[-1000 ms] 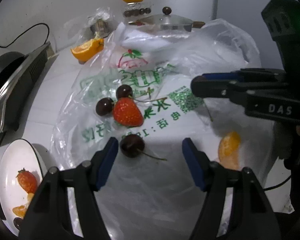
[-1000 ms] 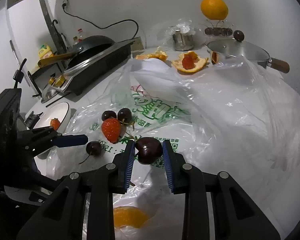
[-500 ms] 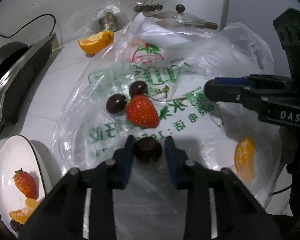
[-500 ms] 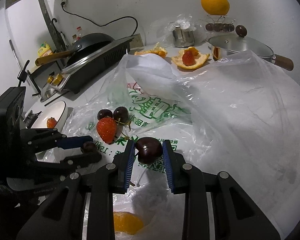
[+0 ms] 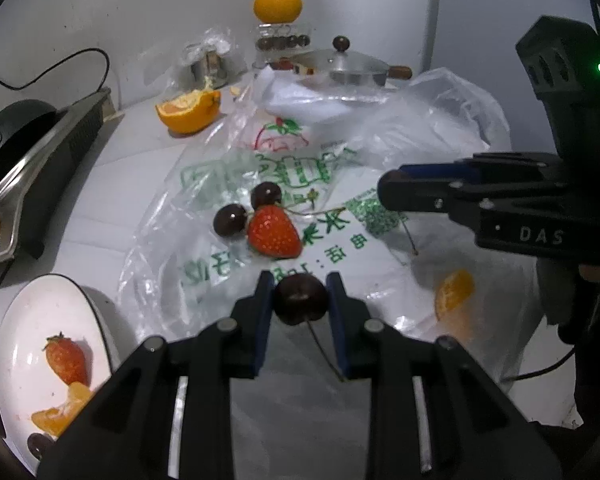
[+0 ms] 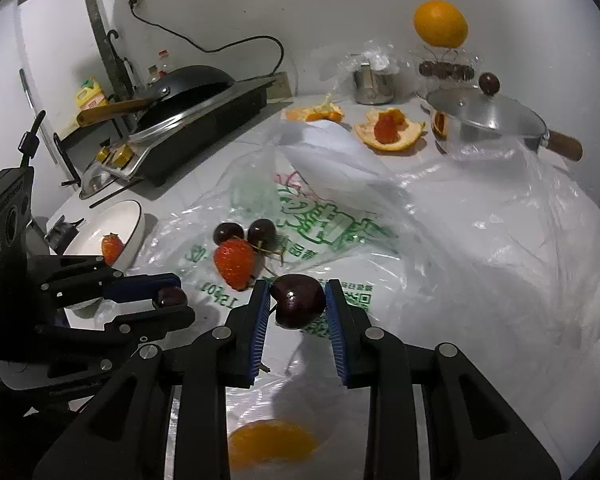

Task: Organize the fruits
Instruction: 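Carry both held cherries in the two grippers over the white plate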

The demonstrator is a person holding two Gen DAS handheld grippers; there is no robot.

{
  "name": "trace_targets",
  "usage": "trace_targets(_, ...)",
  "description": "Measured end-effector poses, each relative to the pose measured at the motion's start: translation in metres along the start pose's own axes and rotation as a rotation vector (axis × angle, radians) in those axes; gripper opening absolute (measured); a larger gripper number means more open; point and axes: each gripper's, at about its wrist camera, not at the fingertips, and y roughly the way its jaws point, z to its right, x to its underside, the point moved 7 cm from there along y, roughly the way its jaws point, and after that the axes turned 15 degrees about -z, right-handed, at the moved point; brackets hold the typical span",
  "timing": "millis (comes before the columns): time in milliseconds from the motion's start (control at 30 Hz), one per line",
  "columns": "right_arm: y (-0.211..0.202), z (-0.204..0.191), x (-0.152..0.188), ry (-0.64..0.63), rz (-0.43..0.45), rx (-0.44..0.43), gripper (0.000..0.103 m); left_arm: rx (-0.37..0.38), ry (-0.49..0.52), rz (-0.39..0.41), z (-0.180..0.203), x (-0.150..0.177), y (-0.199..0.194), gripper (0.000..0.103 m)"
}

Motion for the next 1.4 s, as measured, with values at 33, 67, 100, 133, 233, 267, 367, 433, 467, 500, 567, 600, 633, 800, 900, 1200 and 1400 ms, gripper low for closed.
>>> trace_targets(33,-0.001,-0.002,0.0,-0.003,0.002,0.002,0.03,-0.003,0.003,0.007,0.0,0.001,-0.003,0.027)
trace_targets(67,-0.003,-0.006,-0.001,-0.008,0.004,0.005,0.03,-0.002,0.005,0.014,0.0,0.002,-0.006,0.027)
trace_targets(100,-0.005,-0.009,-0.001,-0.012,0.007,0.007,0.03,-0.001,0.006,0.021,-0.001,0.002,-0.009,0.027)
trace_targets(133,-0.007,-0.013,-0.002,-0.017,0.011,0.009,0.03,-0.002,0.006,0.03,-0.001,0.003,-0.014,0.027)
trace_targets(233,-0.01,-0.023,-0.004,-0.03,0.016,0.012,0.03,-0.008,0.005,0.053,-0.006,0.005,-0.024,0.027)
trace_targets(267,-0.011,-0.027,-0.004,-0.035,0.018,0.013,0.03,-0.008,0.003,0.059,-0.007,0.006,-0.027,0.027)
trace_targets(367,-0.013,-0.041,-0.007,-0.058,0.022,0.015,0.03,-0.015,-0.006,0.08,-0.015,0.01,-0.038,0.027)
trace_targets(433,-0.015,-0.051,-0.009,-0.073,0.026,0.017,0.03,-0.019,-0.013,0.095,-0.021,0.014,-0.046,0.027)
trace_targets(467,-0.016,-0.055,-0.01,-0.079,0.029,0.018,0.03,-0.019,-0.015,0.1,-0.024,0.015,-0.048,0.027)
trace_targets(500,-0.017,-0.059,-0.011,-0.085,0.034,0.02,0.03,-0.02,-0.018,0.105,-0.027,0.017,-0.051,0.027)
trace_targets(567,-0.018,-0.068,-0.013,-0.096,0.04,0.02,0.03,-0.023,-0.025,0.111,-0.034,0.022,-0.055,0.027)
trace_targets(600,-0.019,-0.071,-0.014,-0.1,0.042,0.02,0.03,-0.023,-0.027,0.113,-0.037,0.025,-0.056,0.027)
trace_targets(633,-0.019,-0.077,-0.015,-0.106,0.043,0.021,0.03,-0.024,-0.032,0.116,-0.041,0.028,-0.059,0.027)
trace_targets(800,-0.016,-0.098,-0.02,-0.136,0.037,0.021,0.03,-0.019,-0.053,0.126,-0.055,0.037,-0.065,0.027)
trace_targets(900,-0.013,-0.111,-0.023,-0.152,0.033,0.022,0.03,-0.021,-0.066,0.134,-0.065,0.042,-0.07,0.027)
trace_targets(1200,-0.006,-0.142,-0.032,-0.199,0.021,0.026,0.03,-0.024,-0.103,0.159,-0.089,0.056,-0.083,0.027)
trace_targets(1400,0.003,-0.157,-0.035,-0.216,0.004,0.028,0.03,-0.026,-0.119,0.162,-0.103,0.064,-0.086,0.027)
